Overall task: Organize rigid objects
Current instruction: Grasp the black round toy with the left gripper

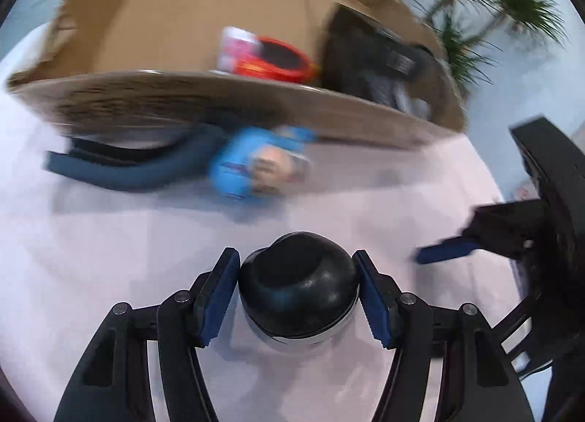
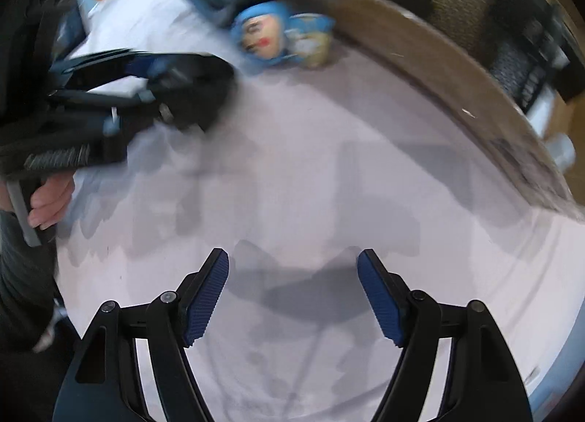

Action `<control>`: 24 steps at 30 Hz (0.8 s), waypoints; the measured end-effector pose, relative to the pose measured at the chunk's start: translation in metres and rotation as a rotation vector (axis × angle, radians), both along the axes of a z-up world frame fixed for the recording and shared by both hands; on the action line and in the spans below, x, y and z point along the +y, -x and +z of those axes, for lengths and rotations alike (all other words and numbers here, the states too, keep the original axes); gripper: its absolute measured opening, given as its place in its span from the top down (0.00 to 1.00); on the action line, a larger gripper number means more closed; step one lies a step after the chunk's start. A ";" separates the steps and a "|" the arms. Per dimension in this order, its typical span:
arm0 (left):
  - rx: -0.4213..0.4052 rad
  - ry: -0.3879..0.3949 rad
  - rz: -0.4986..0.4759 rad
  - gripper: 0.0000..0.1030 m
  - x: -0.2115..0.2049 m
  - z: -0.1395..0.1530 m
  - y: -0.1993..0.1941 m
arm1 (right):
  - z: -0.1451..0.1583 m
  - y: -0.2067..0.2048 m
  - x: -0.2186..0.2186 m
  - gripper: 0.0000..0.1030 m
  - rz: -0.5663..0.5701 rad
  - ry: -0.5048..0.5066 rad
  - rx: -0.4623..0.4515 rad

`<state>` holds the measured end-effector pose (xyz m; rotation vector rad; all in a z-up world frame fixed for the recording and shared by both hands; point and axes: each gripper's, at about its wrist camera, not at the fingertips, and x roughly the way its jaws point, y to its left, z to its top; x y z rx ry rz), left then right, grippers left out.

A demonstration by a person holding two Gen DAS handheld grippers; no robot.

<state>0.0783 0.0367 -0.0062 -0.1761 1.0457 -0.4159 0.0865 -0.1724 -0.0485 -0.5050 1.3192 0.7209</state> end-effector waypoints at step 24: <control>0.097 0.156 -0.108 0.39 -0.034 -0.006 -0.001 | -0.002 0.019 0.026 0.52 0.034 -0.059 -0.095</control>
